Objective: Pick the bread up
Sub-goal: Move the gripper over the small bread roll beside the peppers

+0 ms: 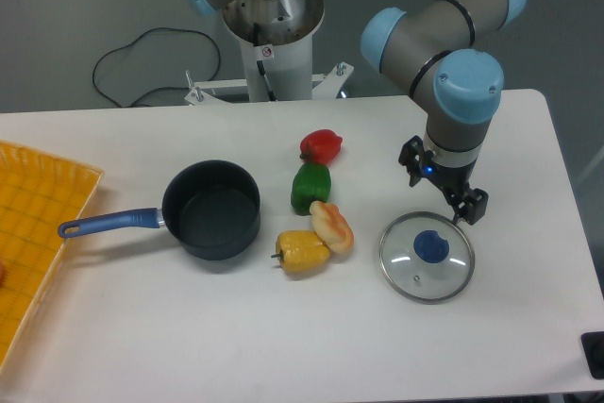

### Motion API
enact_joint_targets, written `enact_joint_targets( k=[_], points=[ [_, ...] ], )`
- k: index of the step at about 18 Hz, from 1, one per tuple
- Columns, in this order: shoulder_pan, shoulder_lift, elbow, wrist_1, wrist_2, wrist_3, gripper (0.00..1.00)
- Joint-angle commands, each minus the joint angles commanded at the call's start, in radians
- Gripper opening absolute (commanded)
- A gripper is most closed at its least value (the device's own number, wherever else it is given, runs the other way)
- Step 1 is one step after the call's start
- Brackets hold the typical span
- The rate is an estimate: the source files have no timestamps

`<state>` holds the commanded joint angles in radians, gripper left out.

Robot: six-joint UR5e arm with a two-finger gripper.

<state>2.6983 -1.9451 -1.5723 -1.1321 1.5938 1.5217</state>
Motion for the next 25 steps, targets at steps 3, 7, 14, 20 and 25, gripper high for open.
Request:
enact_joint_targets(
  k=[3, 7, 14, 20, 25],
  points=[
    [0.0, 0.0, -0.005, -0.002, 0.009, 0.0, 1.0],
    [-0.003, 0.003, -0.024, 0.0, 0.005, -0.014, 1.0],
    [-0.008, 0.097, -0.176, 0.006, -0.002, -0.052, 1.0],
    [-0.049, 0.091, -0.189, 0.006, -0.003, -0.397, 1.0],
    [-0.066, 0.094, -0.189, -0.002, -0.002, -0.511, 1.0]
  ],
)
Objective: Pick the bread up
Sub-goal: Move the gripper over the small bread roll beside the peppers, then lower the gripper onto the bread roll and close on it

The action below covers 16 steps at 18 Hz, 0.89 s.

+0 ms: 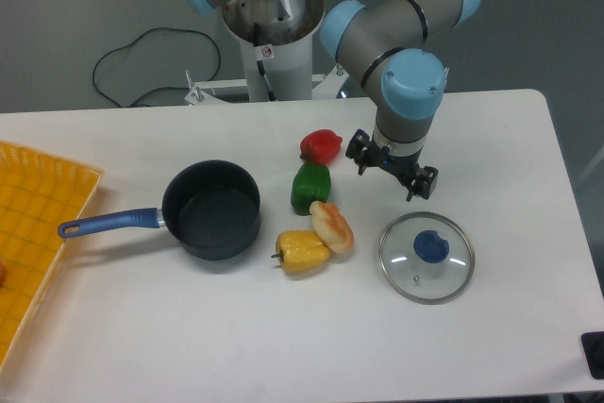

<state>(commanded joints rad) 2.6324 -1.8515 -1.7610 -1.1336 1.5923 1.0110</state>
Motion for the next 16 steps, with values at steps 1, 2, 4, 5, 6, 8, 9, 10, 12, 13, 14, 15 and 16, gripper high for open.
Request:
enact_joint_targets(
  k=[1, 2, 4, 5, 6, 8, 9, 10, 12, 13, 14, 15, 16],
  points=[
    [-0.005, 0.0, 0.0, 0.002, -0.002, -0.032, 1.0],
    [-0.02, -0.002, 0.0, 0.005, -0.003, -0.072, 1.0],
    [-0.044, -0.002, 0.0, 0.008, -0.006, -0.126, 1.0],
    [-0.06, -0.002, 0.0, 0.008, -0.015, -0.146, 1.0],
    [-0.074, -0.002, 0.0, 0.008, -0.026, -0.167, 1.0],
    [-0.098, -0.002, 0.0, 0.011, -0.054, -0.224, 1.0],
    [-0.106, -0.002, 0.0, 0.017, -0.061, -0.244, 1.0],
    [-0.115, -0.005, -0.002, 0.031, -0.061, -0.249, 1.0],
    [-0.124, -0.009, -0.009, 0.058, -0.061, -0.261, 1.0],
    [-0.124, -0.011, -0.02, 0.08, -0.061, -0.275, 1.0],
    [-0.124, -0.012, -0.028, 0.101, -0.061, -0.278, 1.0],
    [-0.124, -0.018, -0.035, 0.118, -0.06, -0.279, 1.0],
    [-0.124, -0.023, -0.037, 0.123, -0.06, -0.281, 1.0]
  ],
)
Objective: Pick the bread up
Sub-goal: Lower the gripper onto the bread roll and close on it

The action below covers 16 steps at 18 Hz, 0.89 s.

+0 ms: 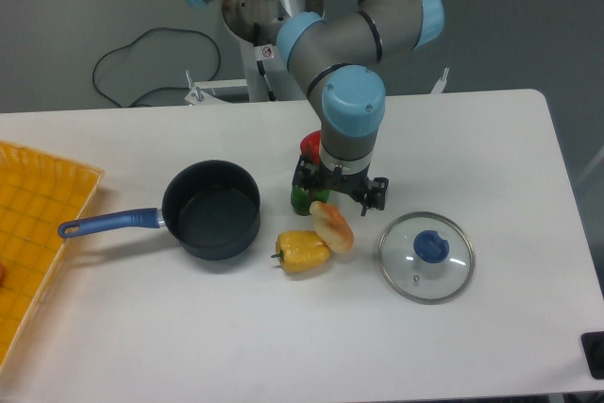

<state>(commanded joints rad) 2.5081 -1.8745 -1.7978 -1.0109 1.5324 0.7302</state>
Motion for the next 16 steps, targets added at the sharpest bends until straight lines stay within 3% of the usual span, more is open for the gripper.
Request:
enact_joint_targets(
  k=[12, 16],
  points=[
    [-0.035, -0.043, -0.005, 0.009, 0.0, -0.014, 0.99],
    [-0.035, -0.045, -0.009, 0.02, 0.0, -0.009, 0.87]
  ],
)
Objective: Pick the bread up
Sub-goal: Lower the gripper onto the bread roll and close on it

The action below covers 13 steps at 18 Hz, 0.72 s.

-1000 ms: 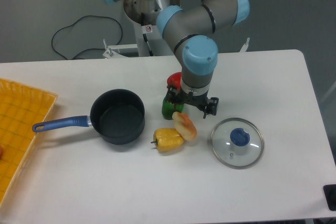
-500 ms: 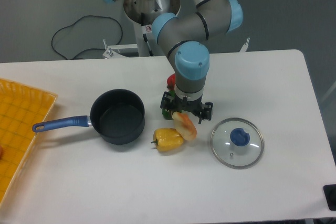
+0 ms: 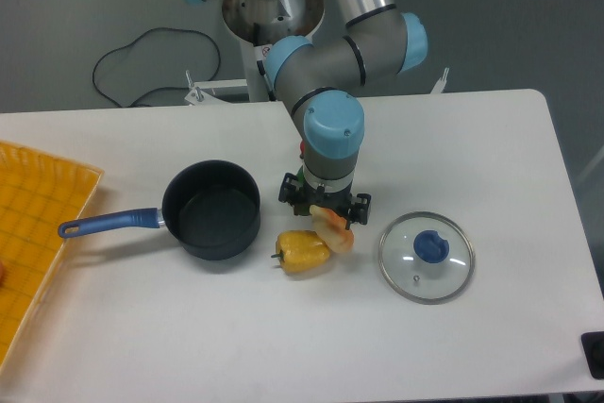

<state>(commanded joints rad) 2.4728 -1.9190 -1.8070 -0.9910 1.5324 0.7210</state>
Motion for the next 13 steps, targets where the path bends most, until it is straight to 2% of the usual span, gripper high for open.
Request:
enact_joint_targets(
  k=[4, 10, 13],
  points=[
    [0.0, -0.006, -0.009, 0.023, 0.002, 0.003, 0.85],
    [0.0, -0.012, -0.009, 0.025, 0.003, 0.003, 0.68],
    [0.003, -0.011, -0.009, 0.029, 0.005, 0.002, 0.49]
  ],
)
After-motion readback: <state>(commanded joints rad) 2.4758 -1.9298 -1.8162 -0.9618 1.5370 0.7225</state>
